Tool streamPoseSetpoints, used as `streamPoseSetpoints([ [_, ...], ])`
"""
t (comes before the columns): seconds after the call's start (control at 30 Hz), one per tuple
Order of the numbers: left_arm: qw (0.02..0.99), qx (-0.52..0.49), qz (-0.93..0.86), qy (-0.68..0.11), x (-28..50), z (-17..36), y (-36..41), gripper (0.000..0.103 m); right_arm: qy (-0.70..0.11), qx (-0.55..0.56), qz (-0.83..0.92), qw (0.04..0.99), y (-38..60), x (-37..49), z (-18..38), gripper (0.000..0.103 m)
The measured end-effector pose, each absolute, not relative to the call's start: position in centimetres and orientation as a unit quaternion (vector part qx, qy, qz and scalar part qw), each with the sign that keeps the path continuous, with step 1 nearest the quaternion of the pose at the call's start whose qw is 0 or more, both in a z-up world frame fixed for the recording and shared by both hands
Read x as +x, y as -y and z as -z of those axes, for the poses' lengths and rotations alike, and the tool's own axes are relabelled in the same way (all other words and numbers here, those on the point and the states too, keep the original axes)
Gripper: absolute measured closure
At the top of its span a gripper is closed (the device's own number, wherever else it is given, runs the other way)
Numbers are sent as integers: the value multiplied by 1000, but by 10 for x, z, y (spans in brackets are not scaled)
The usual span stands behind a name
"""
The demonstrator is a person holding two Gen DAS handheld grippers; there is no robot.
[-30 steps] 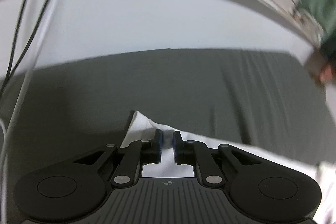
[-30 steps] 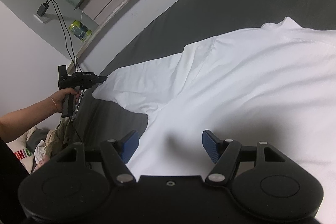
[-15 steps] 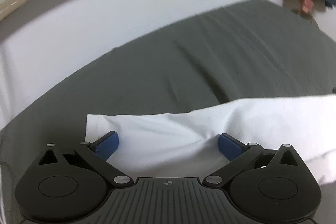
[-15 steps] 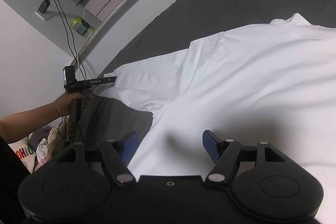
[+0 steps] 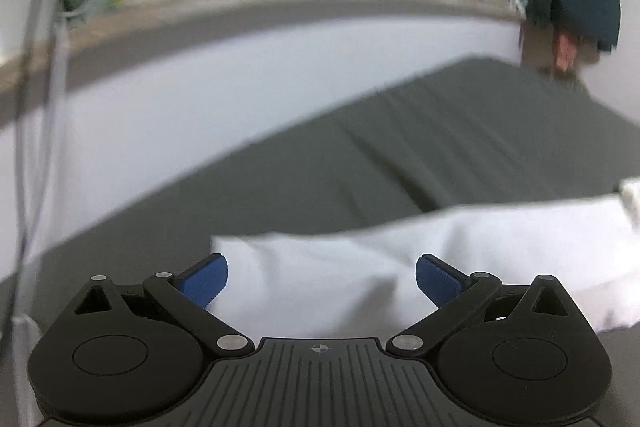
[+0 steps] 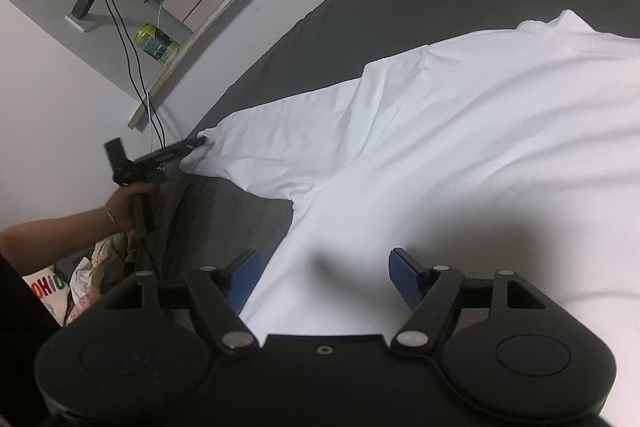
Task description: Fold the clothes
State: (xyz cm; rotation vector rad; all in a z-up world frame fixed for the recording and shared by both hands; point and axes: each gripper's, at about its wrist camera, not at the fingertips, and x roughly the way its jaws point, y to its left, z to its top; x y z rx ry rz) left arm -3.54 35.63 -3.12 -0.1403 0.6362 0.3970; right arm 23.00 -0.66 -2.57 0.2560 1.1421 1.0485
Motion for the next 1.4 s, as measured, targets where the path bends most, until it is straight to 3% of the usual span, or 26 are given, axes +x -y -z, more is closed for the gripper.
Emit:
streamPoseSetpoints([
  [0.1,909,-138,-188,-346,-27,37,-405,1,-517,118,-468,707,8,231,28,33],
  [0.17,901,-152,-190,-360,-29,39,-422,13,-516,119,-467,708,8,232,27,33],
  [0.23,897,-155,-200,-363,-27,43,-425,32,-513,119,-467,710,7,232,25,33],
  [0.3,893,-160,-210,-364,-25,47,-428,37,-510,119,-468,712,7,232,23,33],
  [0.37,893,-162,-216,-359,-26,48,-427,62,-509,118,-467,713,7,231,20,33],
  [0.4,894,-165,-214,-357,-26,49,-427,90,-509,117,-466,714,8,230,20,33],
  [0.43,896,-175,-203,-355,-26,49,-428,96,-509,117,-465,715,8,230,19,33],
  [0.6,909,-151,-177,-346,-27,40,-413,99,-510,110,-460,719,11,225,15,33],
  [0.7,929,-184,-148,-286,-28,16,-402,99,-506,100,-454,727,15,221,7,33],
  [0.9,949,-212,66,-225,10,-42,-316,99,-502,151,-438,730,38,210,-13,33],
  [1.13,862,-240,334,-294,39,-20,-132,99,-511,326,-417,677,64,172,-22,33],
  [1.4,805,-165,399,-408,40,32,-16,99,-549,523,-253,601,97,138,51,33],
])
